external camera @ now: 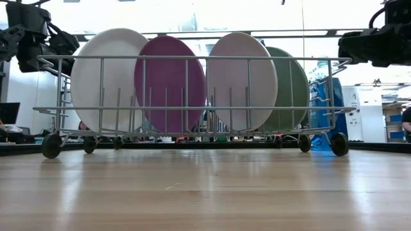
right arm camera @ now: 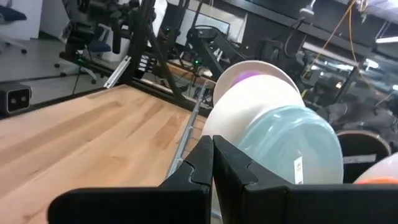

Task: Sort dishes
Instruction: Return to Home Position

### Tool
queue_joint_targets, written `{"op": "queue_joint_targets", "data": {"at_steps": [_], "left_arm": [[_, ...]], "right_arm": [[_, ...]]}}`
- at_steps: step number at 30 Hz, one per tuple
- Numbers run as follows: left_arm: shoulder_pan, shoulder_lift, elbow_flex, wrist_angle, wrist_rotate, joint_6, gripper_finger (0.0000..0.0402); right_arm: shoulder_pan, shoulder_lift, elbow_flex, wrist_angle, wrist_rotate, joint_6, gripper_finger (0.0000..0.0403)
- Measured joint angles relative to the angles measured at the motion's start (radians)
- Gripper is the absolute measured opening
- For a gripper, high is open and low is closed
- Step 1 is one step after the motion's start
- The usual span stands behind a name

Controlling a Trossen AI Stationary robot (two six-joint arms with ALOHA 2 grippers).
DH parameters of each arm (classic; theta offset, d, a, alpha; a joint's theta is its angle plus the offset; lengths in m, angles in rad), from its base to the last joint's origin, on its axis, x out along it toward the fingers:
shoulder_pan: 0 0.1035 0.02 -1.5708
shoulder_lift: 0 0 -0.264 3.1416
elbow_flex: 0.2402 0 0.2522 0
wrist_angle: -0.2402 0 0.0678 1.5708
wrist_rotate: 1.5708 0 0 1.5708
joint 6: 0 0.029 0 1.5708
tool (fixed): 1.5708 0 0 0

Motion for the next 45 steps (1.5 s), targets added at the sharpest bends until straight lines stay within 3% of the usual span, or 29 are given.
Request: {"op": "queue_joint_targets", "data": {"at_steps": [45], "left_arm": [[0.000, 0.000, 0.000, 0.000, 0.000, 0.000, 0.0000]], "right_arm": [[0.000, 0.014, 0.000, 0.003, 0.001, 0.067, 0.0000]]}}
